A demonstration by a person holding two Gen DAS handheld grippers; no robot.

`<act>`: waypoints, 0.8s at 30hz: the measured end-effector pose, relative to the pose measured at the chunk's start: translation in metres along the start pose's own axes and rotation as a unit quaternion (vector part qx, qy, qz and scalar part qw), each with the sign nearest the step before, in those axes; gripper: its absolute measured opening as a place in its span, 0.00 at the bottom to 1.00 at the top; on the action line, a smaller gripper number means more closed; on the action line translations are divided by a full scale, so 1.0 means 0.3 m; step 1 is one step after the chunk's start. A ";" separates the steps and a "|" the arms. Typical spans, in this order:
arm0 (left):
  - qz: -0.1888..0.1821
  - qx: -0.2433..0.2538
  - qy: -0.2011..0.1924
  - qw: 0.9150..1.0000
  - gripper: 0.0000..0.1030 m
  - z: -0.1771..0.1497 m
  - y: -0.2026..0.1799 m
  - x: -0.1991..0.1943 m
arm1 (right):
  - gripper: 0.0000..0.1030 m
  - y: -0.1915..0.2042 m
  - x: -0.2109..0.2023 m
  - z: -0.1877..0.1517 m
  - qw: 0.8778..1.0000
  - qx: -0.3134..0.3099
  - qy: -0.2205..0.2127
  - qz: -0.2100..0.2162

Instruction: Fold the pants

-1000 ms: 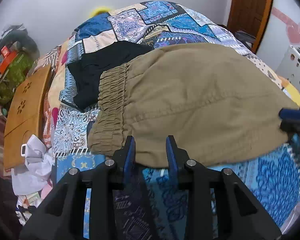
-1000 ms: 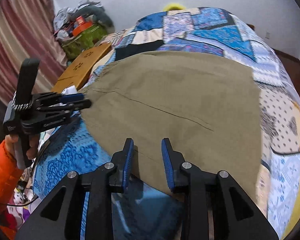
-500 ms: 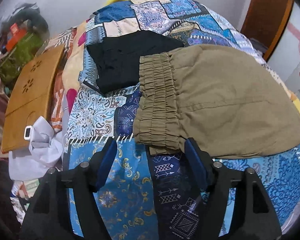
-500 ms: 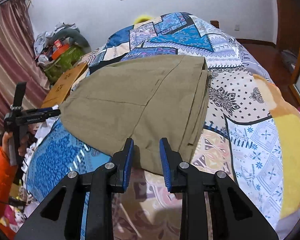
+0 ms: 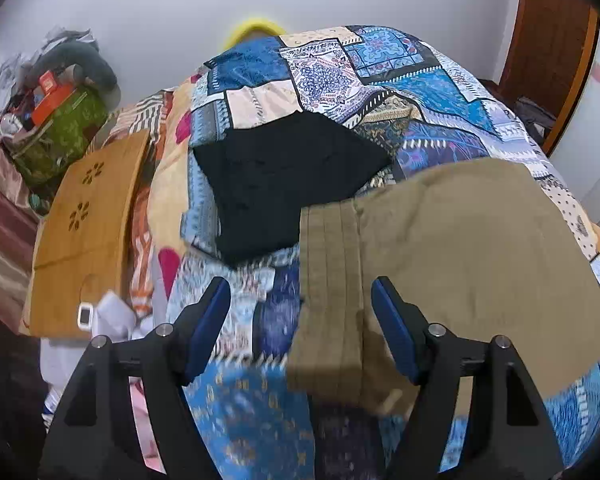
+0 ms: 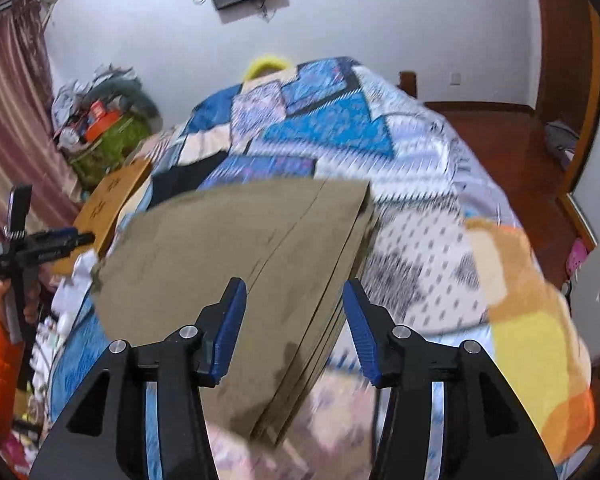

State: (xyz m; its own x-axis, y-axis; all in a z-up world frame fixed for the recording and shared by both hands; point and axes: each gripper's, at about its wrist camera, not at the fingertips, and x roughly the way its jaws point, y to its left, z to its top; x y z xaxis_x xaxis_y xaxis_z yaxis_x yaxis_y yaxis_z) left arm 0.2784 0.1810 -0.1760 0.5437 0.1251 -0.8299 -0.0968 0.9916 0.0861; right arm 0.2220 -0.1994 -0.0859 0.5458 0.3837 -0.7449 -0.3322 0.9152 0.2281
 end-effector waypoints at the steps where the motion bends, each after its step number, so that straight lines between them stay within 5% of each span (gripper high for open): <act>1: 0.001 0.003 0.000 1.000 0.76 0.021 -0.005 0.012 | 0.51 -0.015 0.016 0.024 1.000 0.004 -0.005 -0.006; 3: 0.000 0.008 -0.003 1.000 0.83 0.067 -0.009 0.038 | 0.60 -0.042 0.058 0.076 1.000 0.006 -0.015 -0.019; 8: -0.013 0.003 -0.001 1.000 0.92 0.158 -0.017 0.135 | 0.60 -0.101 0.222 0.174 0.999 0.011 0.012 -0.030; 19: -0.022 0.002 0.078 0.997 0.93 0.186 -0.033 0.421 | 0.60 -0.238 0.617 0.301 0.995 0.040 0.083 -0.027; 24: -0.038 0.007 0.079 0.996 0.94 0.167 -0.045 0.452 | 0.58 -0.248 0.737 0.292 0.992 0.055 0.114 -0.002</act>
State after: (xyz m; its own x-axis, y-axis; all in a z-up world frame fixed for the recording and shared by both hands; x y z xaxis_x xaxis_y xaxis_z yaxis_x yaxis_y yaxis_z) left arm 0.3952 0.1864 -0.2621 0.4107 0.0434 -0.9108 -0.0475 0.9985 0.0261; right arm 0.4347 -0.1719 -0.2125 0.3555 0.3533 -0.8653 -0.2368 0.9296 0.2823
